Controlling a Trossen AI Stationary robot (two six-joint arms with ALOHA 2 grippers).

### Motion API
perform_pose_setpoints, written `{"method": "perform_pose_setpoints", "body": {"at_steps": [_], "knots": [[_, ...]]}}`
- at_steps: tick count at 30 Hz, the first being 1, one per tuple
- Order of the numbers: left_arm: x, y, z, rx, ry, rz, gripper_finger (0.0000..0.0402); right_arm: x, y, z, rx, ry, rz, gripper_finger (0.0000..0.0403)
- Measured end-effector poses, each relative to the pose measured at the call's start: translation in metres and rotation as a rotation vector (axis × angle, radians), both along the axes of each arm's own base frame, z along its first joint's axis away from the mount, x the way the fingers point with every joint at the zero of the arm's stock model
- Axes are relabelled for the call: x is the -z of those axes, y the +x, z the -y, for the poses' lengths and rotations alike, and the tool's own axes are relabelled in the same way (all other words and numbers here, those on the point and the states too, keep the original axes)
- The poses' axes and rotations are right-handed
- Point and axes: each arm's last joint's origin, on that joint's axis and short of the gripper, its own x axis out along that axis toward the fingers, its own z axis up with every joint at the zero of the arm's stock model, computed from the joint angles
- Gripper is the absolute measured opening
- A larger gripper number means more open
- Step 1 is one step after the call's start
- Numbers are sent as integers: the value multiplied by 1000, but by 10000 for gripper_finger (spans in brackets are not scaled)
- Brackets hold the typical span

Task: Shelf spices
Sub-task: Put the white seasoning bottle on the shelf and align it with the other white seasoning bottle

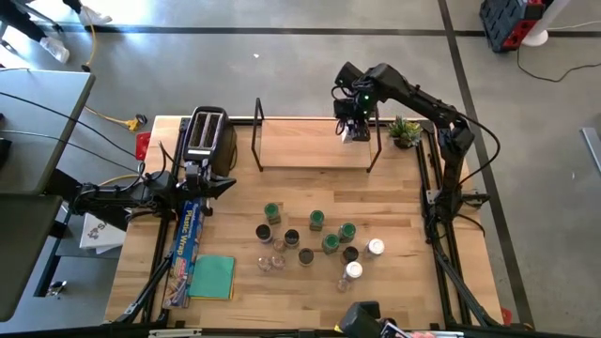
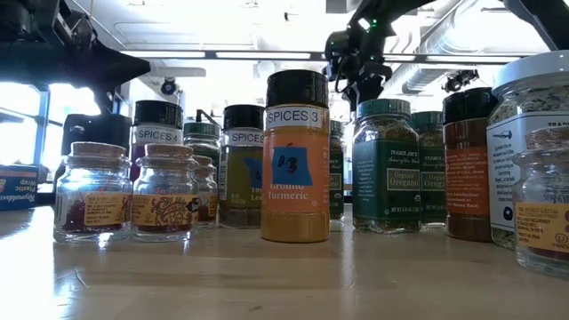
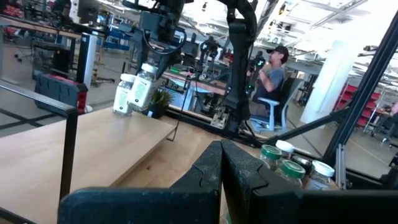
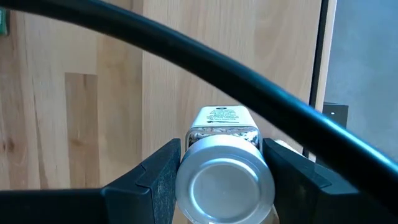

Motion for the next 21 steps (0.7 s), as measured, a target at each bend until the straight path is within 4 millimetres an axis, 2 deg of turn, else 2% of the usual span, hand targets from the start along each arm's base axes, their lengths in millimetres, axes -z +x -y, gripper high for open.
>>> {"method": "perform_pose_setpoints", "body": {"at_steps": [8, 21], "knots": [[0, 0, 0, 1, 0, -1, 0, 0, -1, -1, -48, -5, -9, 190], [0, 0, 0, 1, 0, 0, 0, 1, -3, -6, -26, 23, -54, 190]]}}
